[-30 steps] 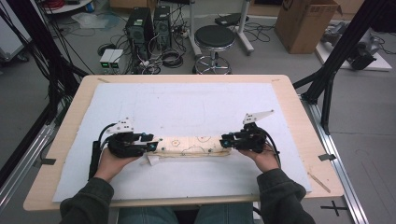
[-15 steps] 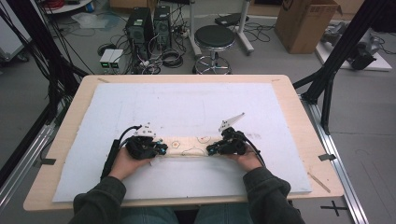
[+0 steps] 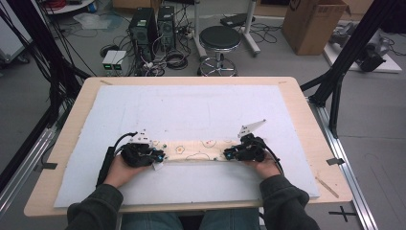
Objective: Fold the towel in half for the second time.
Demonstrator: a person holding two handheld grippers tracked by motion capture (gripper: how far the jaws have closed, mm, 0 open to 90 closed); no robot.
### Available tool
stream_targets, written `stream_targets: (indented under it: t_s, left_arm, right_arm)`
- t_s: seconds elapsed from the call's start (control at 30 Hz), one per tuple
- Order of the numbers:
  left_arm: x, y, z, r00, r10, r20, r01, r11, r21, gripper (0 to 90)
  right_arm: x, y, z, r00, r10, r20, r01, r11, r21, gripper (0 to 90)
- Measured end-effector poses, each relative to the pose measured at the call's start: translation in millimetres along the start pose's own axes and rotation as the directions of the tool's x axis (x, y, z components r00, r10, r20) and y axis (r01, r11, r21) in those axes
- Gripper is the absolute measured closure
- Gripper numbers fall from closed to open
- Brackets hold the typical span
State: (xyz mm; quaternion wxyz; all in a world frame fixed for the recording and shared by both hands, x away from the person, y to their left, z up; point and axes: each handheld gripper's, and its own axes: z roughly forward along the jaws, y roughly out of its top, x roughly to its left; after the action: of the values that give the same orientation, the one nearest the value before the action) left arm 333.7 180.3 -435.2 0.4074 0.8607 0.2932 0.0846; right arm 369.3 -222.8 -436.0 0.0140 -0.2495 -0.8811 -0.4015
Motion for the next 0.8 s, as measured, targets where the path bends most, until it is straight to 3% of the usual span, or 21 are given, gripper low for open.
stream_targets:
  t_s: [0.27,0.4,0.5,0.6,0.8]
  left_arm:
    - [-1.6,0.3,-1.6,1.0,0.003,-0.009,-0.003,1.0,-0.007,74.1]
    - [1.1,6.4,-7.2,0.9999,-0.007,-0.013,0.006,0.9971,-0.075,65.1]
    - [4.4,9.8,-7.7,0.9994,-0.015,-0.03,0.012,0.9954,-0.095,59.1]
    - [8.9,7.8,-3.4,0.9991,-0.035,-0.024,0.033,0.9973,-0.065,57.2]
    - [9.4,4.6,2.6,0.9993,-0.021,-0.031,0.021,0.9997,-0.016,55.3]
  right_arm:
    - [-2.8,-8.8,-9.0,0.9997,-0.006,0.025,0.007,1.0,-0.03,75.9]
    - [0.3,-1.6,-12.5,0.998,-0.033,0.054,0.037,0.996,-0.075,64.3]
    - [-1.1,6.1,-13.5,0.9973,-0.041,0.06,0.048,0.992,-0.113,59.6]
    - [-3.5,9.1,-7.1,0.9966,-0.049,0.066,0.056,0.993,-0.103,55.8]
    - [-4.2,6.6,3.5,0.9937,-0.067,0.09,0.068,0.998,-0.013,50.5]
